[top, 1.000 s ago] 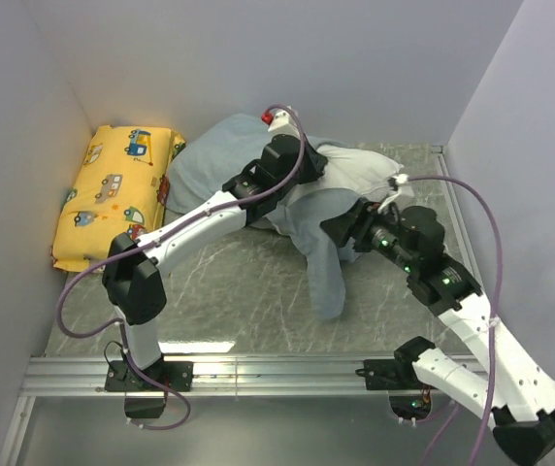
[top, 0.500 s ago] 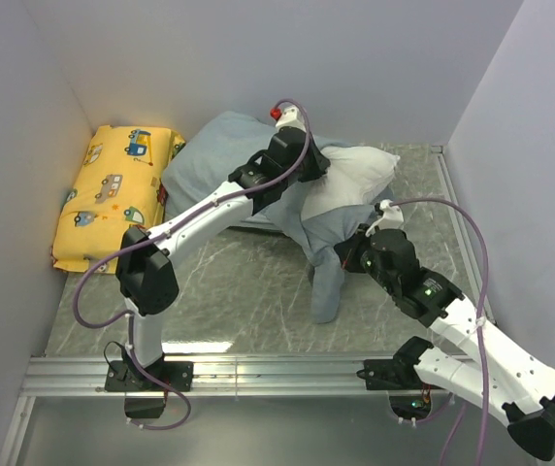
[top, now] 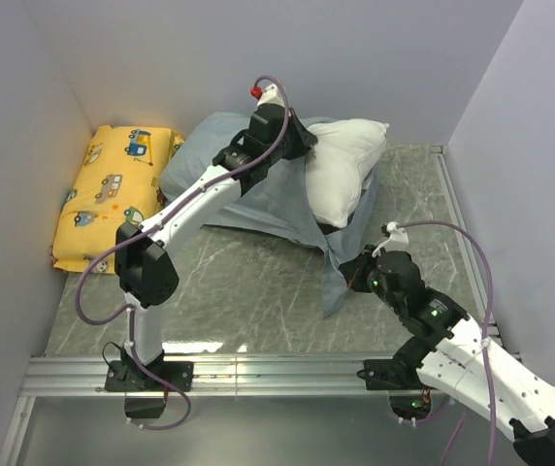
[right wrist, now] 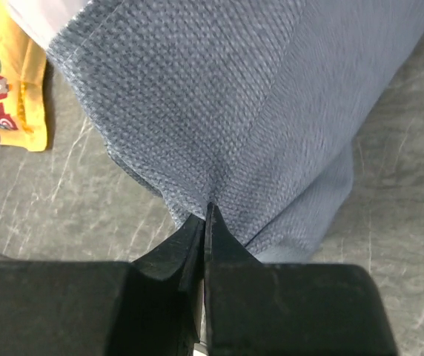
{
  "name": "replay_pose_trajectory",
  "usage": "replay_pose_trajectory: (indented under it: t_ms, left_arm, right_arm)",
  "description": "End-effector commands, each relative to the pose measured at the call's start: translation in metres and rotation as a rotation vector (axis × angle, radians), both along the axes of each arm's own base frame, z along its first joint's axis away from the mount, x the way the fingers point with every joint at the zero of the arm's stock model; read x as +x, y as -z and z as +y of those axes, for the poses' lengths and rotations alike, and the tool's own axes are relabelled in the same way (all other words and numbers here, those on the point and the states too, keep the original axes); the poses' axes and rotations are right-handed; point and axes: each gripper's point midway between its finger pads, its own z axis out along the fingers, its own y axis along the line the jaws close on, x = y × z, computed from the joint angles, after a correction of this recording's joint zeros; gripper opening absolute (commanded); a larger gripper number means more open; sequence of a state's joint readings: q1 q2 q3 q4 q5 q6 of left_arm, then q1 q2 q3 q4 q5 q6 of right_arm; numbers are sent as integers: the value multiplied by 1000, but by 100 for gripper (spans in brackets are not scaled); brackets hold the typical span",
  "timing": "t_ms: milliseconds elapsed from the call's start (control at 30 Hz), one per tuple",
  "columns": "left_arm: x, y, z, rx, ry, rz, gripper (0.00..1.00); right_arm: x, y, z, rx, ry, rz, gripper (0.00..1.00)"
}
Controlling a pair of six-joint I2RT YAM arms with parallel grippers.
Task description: Remove the pillowcase from the pillow
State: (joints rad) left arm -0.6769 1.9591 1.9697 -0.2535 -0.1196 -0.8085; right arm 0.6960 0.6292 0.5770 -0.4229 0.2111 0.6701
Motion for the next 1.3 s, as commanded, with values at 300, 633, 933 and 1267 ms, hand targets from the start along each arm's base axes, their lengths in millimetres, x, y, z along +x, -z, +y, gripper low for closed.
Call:
replay_pose_trajectory:
  t_ms: [300, 633, 933, 1267]
  left_arm:
    - [20, -68, 47, -108, -99, -131, 0]
    - [-37, -98, 37, -257, 88, -188, 0]
    - [-44, -72, 17, -226, 175, -161, 0]
    - [-39, -53, -13, -246, 252, -124, 0]
  right_arm:
    - [27, 62, 21, 58, 28, 141, 0]
    - [85, 97, 34, 188, -64, 316, 5]
    - [80, 64, 5, 196, 0, 257, 50]
    - [33, -53, -51, 149, 131, -73, 73]
